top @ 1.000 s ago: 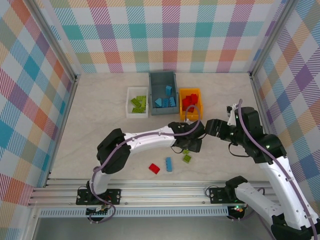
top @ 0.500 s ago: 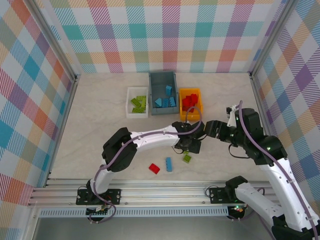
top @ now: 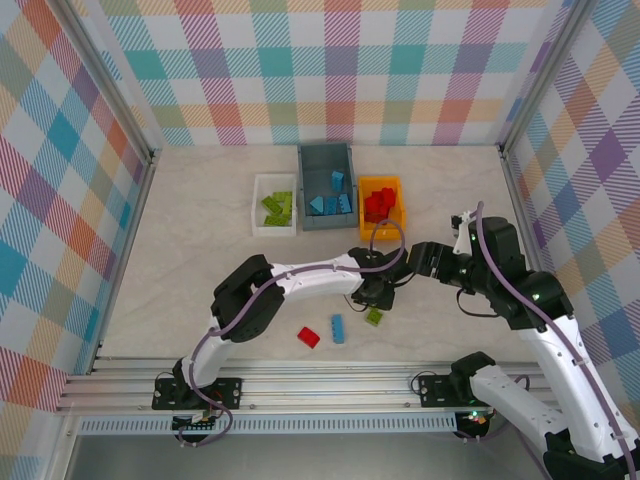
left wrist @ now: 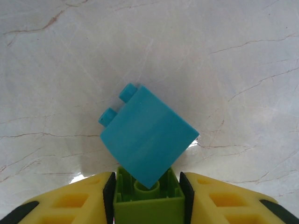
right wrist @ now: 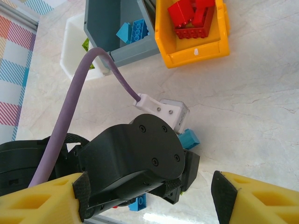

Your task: Sort the legos into containers by color

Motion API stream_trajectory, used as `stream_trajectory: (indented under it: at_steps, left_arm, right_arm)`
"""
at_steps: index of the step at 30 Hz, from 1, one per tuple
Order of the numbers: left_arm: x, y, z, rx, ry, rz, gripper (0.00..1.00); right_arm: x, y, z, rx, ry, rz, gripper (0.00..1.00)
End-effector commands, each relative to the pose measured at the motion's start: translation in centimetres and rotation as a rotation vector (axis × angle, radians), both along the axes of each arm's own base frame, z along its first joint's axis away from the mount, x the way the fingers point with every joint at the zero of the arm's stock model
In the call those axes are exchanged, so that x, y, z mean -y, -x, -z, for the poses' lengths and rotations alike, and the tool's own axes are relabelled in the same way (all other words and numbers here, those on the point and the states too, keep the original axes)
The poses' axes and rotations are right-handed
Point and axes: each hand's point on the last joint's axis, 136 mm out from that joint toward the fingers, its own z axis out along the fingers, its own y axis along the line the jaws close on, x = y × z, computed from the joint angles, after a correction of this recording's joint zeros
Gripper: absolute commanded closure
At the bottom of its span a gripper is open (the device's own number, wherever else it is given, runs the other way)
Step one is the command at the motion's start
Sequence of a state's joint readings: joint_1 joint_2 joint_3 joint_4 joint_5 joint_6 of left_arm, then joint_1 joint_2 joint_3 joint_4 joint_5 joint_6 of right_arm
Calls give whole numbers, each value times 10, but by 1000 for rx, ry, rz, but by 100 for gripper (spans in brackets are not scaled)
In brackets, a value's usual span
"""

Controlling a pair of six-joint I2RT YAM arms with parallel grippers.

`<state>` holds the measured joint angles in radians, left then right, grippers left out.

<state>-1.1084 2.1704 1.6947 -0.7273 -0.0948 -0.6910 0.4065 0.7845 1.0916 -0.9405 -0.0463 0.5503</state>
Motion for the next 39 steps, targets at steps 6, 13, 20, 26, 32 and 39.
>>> stream_trajectory:
  at_steps: [6, 13, 20, 26, 32, 39]
  left_arm:
    - [-11, -1, -25, 72, -9, -9, 66]
    - [-59, -22, -93, 167, 25, -77, 66]
    - [-177, -87, -142, 204, 52, -284, 65]
    - [-248, -166, -148, 256, 60, -427, 65]
    - [-272, -249, -122, 272, 99, -520, 64]
    - [-288, -307, -87, 257, 44, -575, 64]
  right_arm:
    - [-4, 2, 6, -18, -4, -22, 29]
    - [-24, 4, -3, 14, -52, -144, 30]
    - [-86, 5, -8, 113, 15, -406, 31]
    - [-169, -6, 5, 185, 49, -545, 32]
    - [-223, -39, 3, 281, 10, -546, 32]
    - [-246, -59, 19, 242, 17, -517, 32]
